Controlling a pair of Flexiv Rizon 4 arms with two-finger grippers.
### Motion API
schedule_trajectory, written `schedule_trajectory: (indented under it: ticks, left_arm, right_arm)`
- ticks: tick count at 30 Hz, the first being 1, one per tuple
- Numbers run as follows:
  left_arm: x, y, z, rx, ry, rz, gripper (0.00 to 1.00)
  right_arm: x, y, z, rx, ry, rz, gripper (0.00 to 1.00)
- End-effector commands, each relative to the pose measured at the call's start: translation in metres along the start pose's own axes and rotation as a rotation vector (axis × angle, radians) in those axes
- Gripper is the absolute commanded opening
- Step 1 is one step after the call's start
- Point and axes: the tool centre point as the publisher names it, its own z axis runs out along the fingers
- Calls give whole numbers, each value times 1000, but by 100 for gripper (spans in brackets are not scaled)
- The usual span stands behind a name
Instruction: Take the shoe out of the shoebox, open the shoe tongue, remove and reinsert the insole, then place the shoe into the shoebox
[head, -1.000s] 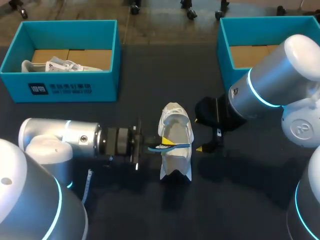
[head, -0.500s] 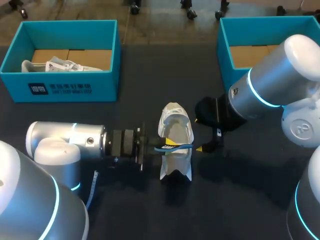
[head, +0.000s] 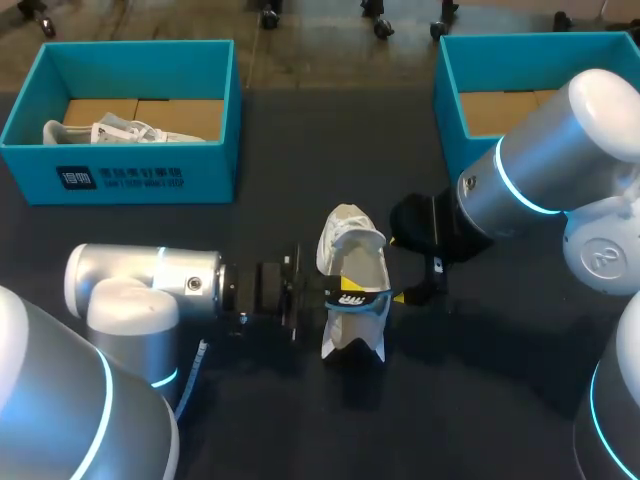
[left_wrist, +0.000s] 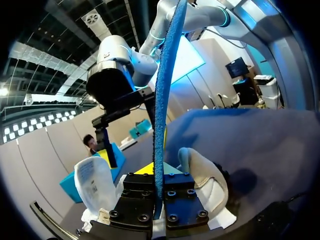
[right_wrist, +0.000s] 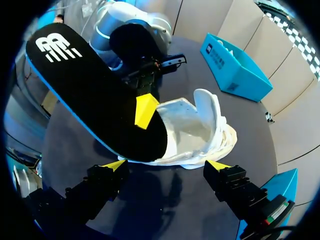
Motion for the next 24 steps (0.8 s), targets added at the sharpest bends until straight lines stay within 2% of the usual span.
schedule_trajectory:
  ticks: [1, 11, 16, 17, 18, 19, 24]
  left_arm:
    - [-1, 9, 6, -11, 7, -3, 0]
    - [0, 30, 7, -53, 5, -29, 0]
    - [1, 19, 5, -31, -22, -24, 0]
    - [1, 17, 4, -29, -25, -26, 20]
    - [0, 17, 3, -28, -26, -27, 27]
    - [-1, 14, 1, -23, -29, -29, 42]
    - [-4, 4, -6, -11, -39, -10, 42]
  right_arm:
    - [1, 1, 1, 2, -3, 1, 100]
    - [1, 1, 1, 2, -3, 1, 100]
    - [1, 1, 1, 2, -3, 1, 100]
    - [1, 1, 1, 2, -3, 1, 100]
    - [1, 1, 1, 2, -3, 1, 100]
    - [1, 1, 1, 2, -3, 1, 100]
    - [1, 1, 1, 2, -3, 1, 100]
